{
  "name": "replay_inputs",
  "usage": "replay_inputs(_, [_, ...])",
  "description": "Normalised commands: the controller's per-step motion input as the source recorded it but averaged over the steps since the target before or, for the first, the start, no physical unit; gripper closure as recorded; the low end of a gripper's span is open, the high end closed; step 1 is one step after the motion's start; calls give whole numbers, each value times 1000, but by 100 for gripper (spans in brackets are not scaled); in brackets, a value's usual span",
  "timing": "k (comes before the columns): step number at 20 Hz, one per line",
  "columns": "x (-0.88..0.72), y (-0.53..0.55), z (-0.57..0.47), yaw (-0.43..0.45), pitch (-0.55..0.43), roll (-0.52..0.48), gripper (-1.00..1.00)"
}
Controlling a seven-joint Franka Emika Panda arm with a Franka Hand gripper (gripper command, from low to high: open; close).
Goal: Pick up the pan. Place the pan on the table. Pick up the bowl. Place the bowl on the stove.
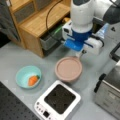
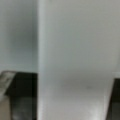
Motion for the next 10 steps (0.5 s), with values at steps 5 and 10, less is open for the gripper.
replay_inputs(5, [-276, 19, -165, -19, -219, 49, 100])
replay_inputs(10, [-248, -10, -159, -37, -195, 25, 100])
